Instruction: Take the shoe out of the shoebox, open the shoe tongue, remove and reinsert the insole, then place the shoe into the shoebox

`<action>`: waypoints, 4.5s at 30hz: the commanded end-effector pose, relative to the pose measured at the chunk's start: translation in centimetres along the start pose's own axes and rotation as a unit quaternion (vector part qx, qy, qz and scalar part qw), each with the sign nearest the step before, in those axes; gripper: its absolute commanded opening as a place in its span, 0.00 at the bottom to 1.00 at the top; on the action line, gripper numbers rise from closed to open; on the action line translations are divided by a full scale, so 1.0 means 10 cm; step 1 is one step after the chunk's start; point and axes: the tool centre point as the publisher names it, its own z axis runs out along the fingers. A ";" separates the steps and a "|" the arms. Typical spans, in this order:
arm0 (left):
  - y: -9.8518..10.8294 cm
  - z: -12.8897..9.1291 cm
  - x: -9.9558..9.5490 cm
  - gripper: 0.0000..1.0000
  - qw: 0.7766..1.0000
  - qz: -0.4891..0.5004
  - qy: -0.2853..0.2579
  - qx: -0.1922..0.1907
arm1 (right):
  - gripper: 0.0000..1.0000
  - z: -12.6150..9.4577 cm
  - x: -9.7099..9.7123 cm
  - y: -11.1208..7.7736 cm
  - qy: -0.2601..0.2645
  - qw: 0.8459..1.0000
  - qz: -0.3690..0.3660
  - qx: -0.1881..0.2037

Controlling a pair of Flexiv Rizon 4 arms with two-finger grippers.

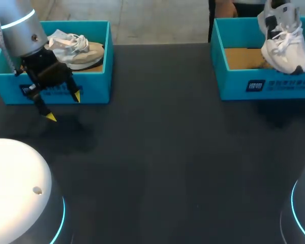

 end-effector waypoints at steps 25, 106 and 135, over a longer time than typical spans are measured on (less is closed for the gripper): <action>0.00 0.00 0.01 1.00 1.000 0.000 -0.001 -0.001 | 0.00 0.38 -0.45 -0.19 0.012 1.000 0.000 -0.009; 0.00 0.00 0.01 1.00 1.000 0.000 -0.001 -0.001 | 0.00 0.39 1.15 -1.18 0.000 0.621 0.747 0.235; 0.00 0.00 0.01 1.00 1.000 0.000 -0.001 -0.001 | 0.00 0.91 1.27 -1.30 0.043 0.628 0.739 0.239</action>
